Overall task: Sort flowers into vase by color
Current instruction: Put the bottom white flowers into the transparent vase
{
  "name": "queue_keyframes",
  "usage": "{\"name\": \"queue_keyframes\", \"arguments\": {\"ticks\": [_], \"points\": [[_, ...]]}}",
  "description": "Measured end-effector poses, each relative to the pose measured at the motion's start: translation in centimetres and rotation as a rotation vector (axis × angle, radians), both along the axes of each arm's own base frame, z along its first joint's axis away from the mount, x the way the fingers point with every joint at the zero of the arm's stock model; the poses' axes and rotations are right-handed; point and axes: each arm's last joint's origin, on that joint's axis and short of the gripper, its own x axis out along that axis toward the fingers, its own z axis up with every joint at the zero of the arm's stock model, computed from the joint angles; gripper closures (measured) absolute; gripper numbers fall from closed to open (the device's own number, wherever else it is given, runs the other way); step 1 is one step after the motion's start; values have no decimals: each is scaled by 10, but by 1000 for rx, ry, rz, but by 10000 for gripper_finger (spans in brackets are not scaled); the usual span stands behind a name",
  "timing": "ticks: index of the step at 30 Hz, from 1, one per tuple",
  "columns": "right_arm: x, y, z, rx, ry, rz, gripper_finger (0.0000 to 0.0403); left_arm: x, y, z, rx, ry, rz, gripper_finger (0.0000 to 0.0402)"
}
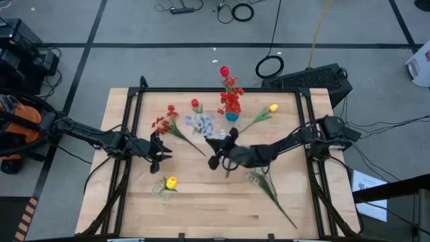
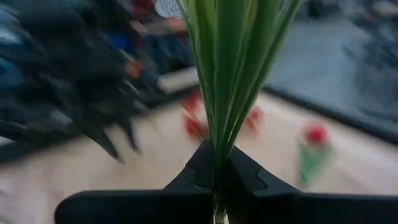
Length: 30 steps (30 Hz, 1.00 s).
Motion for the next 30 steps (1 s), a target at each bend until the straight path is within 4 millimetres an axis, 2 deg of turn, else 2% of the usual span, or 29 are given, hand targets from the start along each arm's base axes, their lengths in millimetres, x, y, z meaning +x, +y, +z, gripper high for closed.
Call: {"name": "queue_keyframes", "arguments": {"ticks": [3,7,11,15,19,22,27,30], "points": [[-2,-9,10,-56,-145,100,396,2,1,3,20,-46,24,290],[2,-15,20,-78,-208,185,395,10,0,16,55,-198,13,290],[8,-13,30,-63,-245,224,394,16,-3,31,68,-358,-42,290],[15,-2,44,-68,-290,247,397,18,-4,39,42,-446,-73,290],[35,17,49,-130,-289,299,400,20,-6,46,10,-511,-122,290],[58,26,44,-160,-251,314,400,20,-7,49,-8,-545,-155,290],[86,31,39,-217,-243,304,400,20,-8,49,-18,-543,-173,290],[93,30,38,-232,-243,299,400,20,-8,49,-23,-540,-177,290]]}}
